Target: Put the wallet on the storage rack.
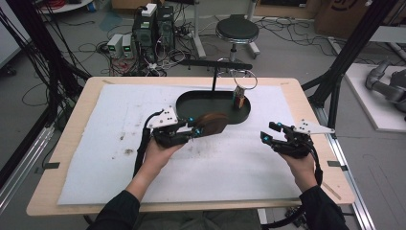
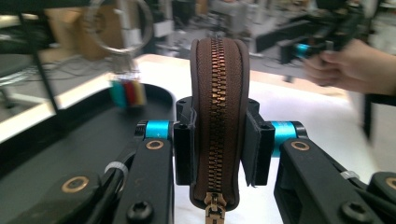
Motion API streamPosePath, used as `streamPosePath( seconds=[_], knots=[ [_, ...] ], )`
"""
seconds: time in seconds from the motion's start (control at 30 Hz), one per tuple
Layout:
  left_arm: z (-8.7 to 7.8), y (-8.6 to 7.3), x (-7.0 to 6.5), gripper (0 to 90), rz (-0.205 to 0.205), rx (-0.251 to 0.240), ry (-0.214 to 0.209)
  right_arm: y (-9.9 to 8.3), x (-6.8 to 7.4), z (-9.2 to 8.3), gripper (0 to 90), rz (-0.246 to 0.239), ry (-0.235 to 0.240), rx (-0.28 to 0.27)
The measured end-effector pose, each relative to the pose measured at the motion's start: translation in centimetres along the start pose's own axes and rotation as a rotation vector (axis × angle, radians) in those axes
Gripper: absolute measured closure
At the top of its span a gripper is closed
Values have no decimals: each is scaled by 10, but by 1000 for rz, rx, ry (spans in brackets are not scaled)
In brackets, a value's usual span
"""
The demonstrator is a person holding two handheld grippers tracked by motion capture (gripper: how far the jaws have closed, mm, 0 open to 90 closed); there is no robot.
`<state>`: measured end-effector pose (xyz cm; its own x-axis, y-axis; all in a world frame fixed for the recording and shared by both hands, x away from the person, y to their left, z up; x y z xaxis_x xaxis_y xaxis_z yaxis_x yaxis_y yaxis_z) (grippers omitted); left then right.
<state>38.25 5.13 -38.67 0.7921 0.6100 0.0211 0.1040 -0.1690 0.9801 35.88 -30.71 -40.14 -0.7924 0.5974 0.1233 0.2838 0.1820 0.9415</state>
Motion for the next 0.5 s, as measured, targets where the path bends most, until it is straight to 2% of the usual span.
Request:
streamPosePath(
  seconds=[0.17, 0.27, 0.5],
  knots=[
    [8, -6, 17, 696, -14, -25, 100, -1, -3, -1, 404, 11, -26, 1],
    [15, -8, 25, 695, -20, -18, 139, -1, -4, 0, 404, 7, -32, 4],
    [33, -10, 35, 695, -44, -27, 181, -1, -4, 0, 405, 3, -36, 3]
  ],
)
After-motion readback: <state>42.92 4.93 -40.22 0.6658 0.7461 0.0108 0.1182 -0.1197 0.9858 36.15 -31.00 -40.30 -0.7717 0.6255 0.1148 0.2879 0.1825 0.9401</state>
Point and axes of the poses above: each handheld gripper's, and its own axes: z roughly forward along the jaws, y roughly out of its top, x roughly to its left, the point moved 4 cm from there along z, roughly forward along the jaws, and after that the axes turned 9 degrees about y, right-handed, at the moved point
